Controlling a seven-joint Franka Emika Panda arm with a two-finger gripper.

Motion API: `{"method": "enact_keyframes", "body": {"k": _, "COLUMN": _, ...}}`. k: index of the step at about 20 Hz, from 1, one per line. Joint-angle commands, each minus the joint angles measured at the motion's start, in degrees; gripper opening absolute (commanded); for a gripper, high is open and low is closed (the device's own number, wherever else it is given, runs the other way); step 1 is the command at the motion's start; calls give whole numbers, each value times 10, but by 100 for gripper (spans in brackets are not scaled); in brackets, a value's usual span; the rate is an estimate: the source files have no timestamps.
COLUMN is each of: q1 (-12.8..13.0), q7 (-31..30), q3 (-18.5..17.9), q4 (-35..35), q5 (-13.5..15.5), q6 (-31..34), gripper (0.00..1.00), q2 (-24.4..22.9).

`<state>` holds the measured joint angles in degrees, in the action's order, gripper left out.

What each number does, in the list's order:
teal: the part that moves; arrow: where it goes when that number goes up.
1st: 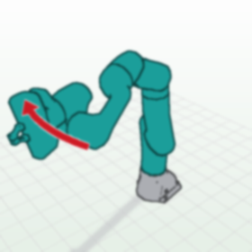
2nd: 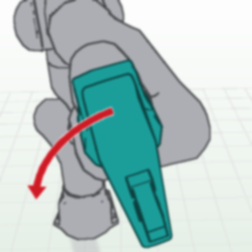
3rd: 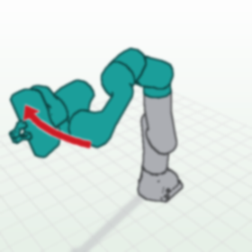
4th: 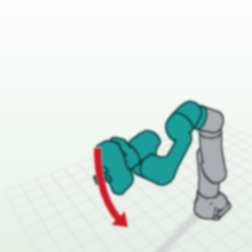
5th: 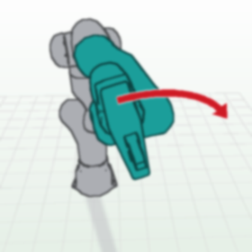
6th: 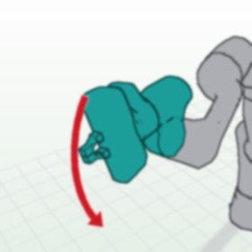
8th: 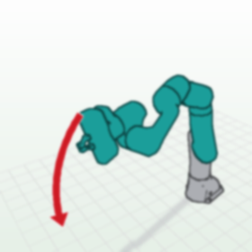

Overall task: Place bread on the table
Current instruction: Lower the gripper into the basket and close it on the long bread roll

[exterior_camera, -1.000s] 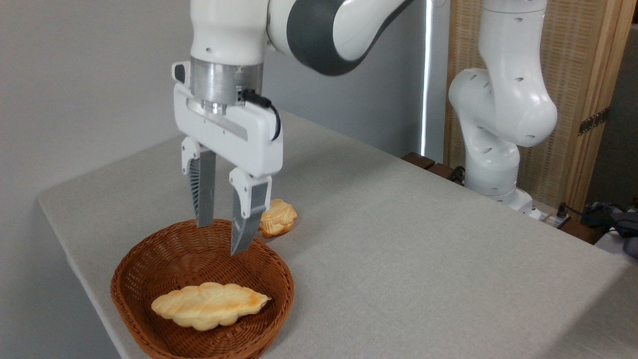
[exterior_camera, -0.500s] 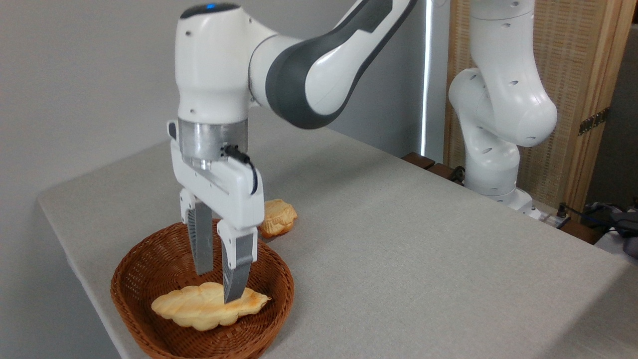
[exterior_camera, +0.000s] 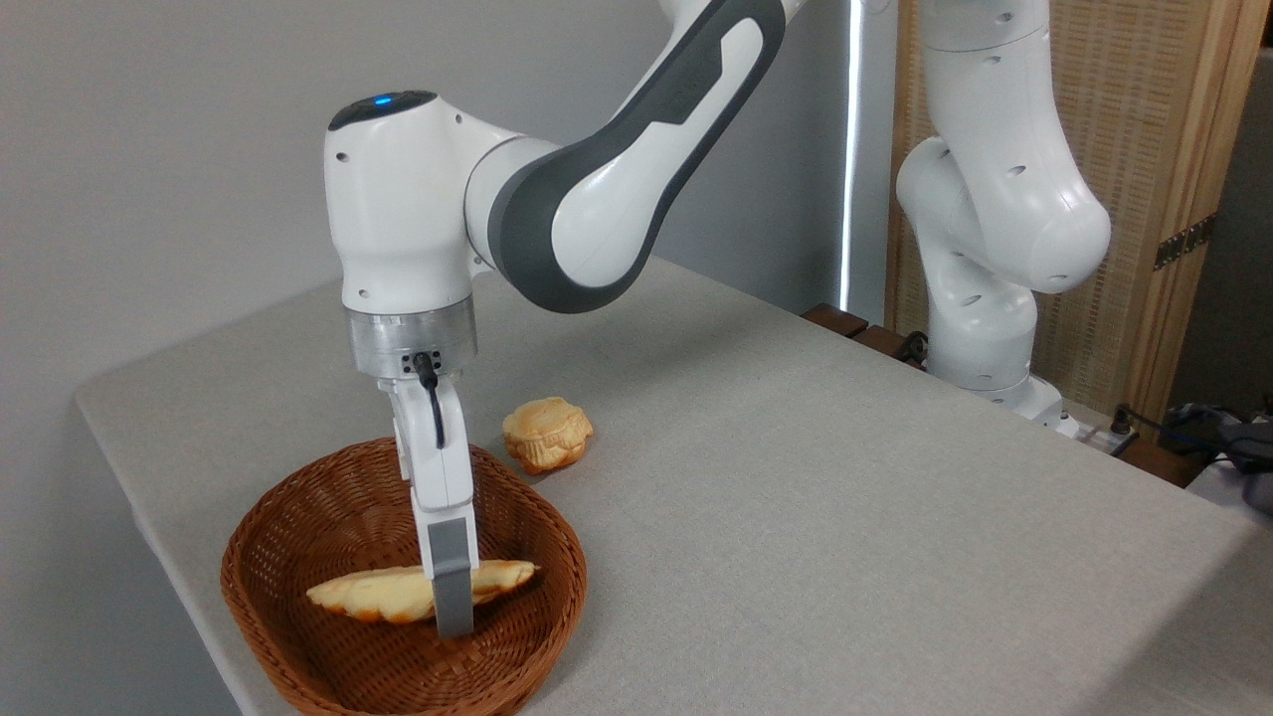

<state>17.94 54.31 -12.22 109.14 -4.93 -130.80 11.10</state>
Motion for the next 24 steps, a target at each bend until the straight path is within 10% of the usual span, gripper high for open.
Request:
{"method": "enact_keyframes", "body": {"k": 1, "q1": 0, "q7": 9, "q3": -1, "q4": 1, "q5": -13, "q6": -36, "gripper": 100, "q2": 15}}
{"method": "enact_keyframes", "body": {"k": 6, "q1": 0, "q7": 7, "q3": -1, "q4": 0, "q5": -14, "q6": -37, "gripper": 99, "q2": 20}}
{"method": "enact_keyframes", "body": {"k": 9, "q1": -1, "q7": 6, "q3": -1, "q4": -1, "q5": -8, "q6": -37, "gripper": 44, "q2": 20}}
{"method": "enact_keyframes", "body": {"k": 11, "q1": 0, "q7": 6, "q3": -1, "q4": 0, "q5": -7, "q6": -35, "gripper": 26, "q2": 19}}
{"method": "enact_keyframes", "body": {"k": 24, "q1": 0, "q7": 8, "q3": 5, "q4": 0, "q5": -4, "q6": -23, "gripper": 29, "q2": 16}}
